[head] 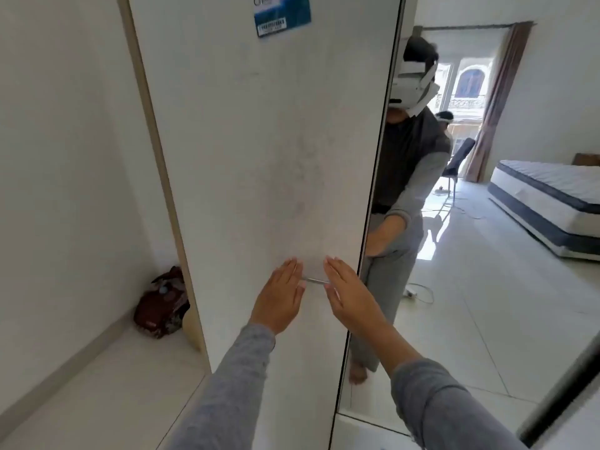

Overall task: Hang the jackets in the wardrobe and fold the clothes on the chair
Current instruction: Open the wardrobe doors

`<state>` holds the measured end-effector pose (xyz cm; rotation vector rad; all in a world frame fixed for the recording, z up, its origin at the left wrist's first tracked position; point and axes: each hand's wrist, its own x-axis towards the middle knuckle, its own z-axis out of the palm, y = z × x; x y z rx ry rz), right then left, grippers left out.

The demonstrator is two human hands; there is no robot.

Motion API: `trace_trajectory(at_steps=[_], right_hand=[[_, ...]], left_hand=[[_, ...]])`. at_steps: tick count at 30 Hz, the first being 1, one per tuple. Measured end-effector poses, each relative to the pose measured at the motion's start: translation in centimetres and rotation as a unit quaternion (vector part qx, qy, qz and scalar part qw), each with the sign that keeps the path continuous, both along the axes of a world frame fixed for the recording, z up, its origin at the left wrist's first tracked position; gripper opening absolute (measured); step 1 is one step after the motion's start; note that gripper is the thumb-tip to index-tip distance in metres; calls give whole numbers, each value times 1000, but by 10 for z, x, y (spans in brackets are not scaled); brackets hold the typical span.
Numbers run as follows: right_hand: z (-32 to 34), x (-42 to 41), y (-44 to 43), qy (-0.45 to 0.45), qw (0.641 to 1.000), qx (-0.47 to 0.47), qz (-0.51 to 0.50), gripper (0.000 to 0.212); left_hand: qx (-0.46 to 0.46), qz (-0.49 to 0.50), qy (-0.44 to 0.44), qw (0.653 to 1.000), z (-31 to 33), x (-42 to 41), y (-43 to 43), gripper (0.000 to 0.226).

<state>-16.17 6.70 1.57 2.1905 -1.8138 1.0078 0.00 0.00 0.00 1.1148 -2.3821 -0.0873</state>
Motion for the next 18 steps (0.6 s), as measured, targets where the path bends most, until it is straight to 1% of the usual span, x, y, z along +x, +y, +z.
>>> trace_trajectory(at_steps=[2, 3, 4, 6, 8, 10, 12, 14, 18], right_hand=[[-13, -3, -14, -7, 1000, -10, -7, 42], [-20, -4, -19, -3, 1000, -10, -18, 39], [-23, -3, -22, -4, 1000, -12, -21, 35], [-33, -4, -32, 8, 998, -44, -35, 30], [-37, -3, -37, 2, 996, -77, -55, 25], [-38, -1, -41, -15, 993, -91, -70, 20], [-36, 1, -42, -24, 992, -103, -74, 18], [-36, 2, -42, -31, 991, -102, -80, 18], [-35, 8, -39, -44, 992, -74, -92, 22]], left_hand=[[17, 0, 34, 999, -8, -2, -8, 53], [24, 8, 51, 998, -11, -2, -9, 51], [23, 7, 74, 997, -12, -3, -11, 51], [6, 8, 116, 993, -17, -8, -14, 57], [-15, 25, 142, 989, -19, -12, -19, 53], [-38, 49, 151, 987, -20, -16, -25, 37], [-41, 64, 158, 985, -17, -22, -26, 21], [-33, 70, 158, 984, -16, -24, -24, 19], [1, 63, 144, 988, -10, -21, -22, 23]])
